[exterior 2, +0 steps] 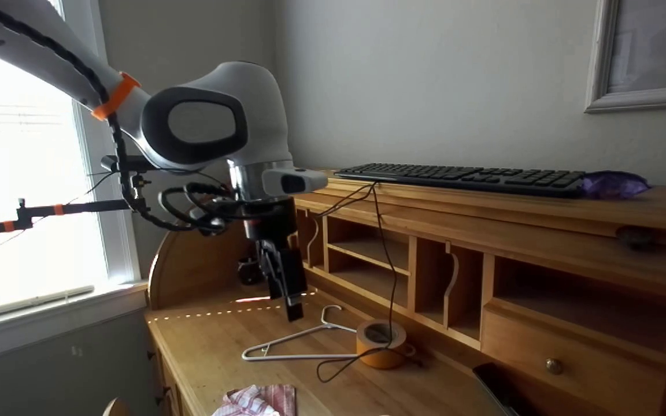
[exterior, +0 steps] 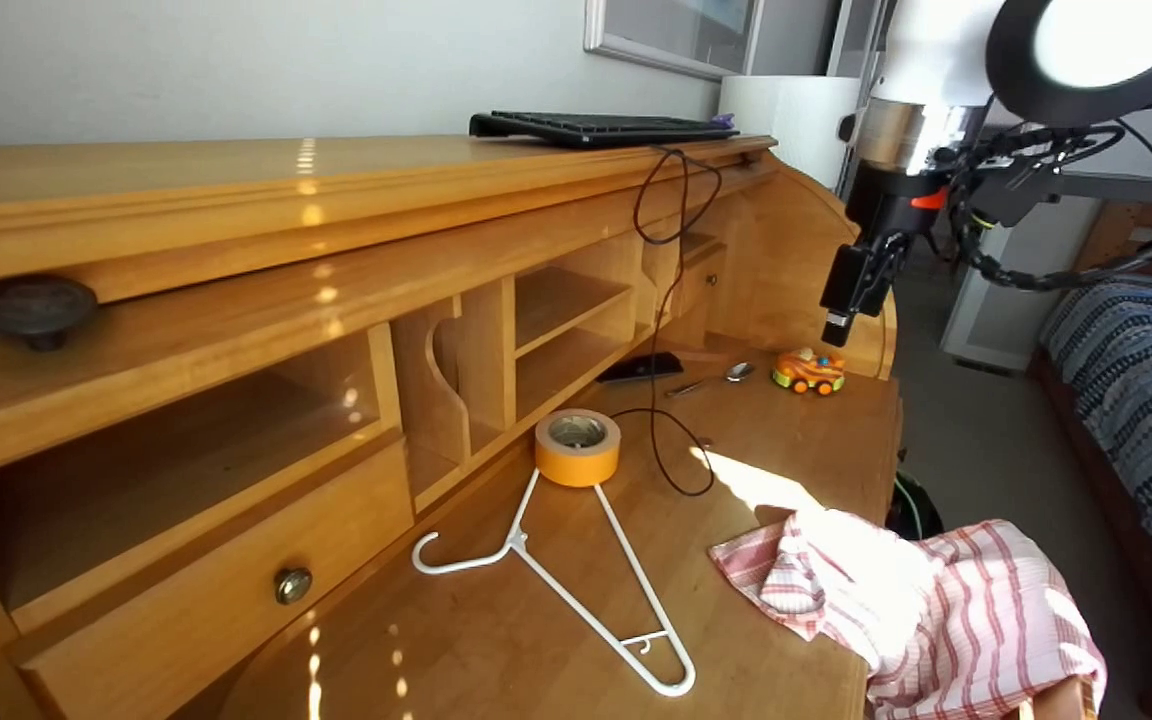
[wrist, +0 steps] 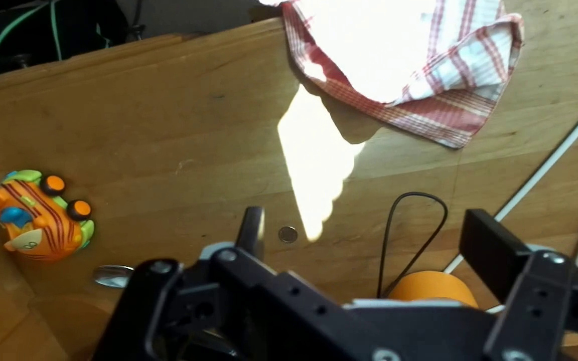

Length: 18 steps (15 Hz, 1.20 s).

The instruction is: Open the drawer on the right

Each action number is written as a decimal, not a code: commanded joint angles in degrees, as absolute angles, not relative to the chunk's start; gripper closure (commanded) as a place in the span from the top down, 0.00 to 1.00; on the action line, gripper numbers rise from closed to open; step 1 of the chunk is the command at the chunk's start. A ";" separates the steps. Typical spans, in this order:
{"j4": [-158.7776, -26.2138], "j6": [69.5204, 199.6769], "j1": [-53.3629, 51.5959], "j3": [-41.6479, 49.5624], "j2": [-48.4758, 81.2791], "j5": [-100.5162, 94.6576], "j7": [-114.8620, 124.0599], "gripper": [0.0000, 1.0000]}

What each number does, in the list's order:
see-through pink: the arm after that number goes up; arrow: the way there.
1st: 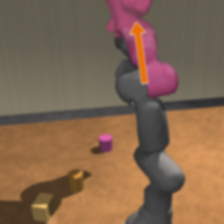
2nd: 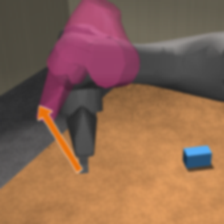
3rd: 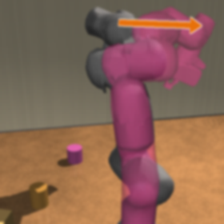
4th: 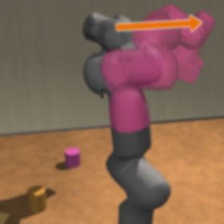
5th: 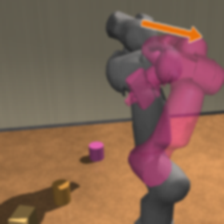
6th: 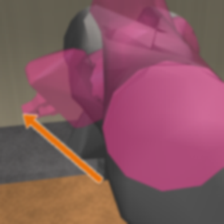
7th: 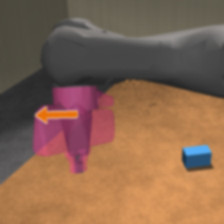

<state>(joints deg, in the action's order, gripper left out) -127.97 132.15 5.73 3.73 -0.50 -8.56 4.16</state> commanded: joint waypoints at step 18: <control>-115.58 148.21 9.44 10.04 15.10 -17.50 -11.70 1.00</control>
<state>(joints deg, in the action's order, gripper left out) -119.37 141.76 7.84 8.33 10.39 -13.48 -8.85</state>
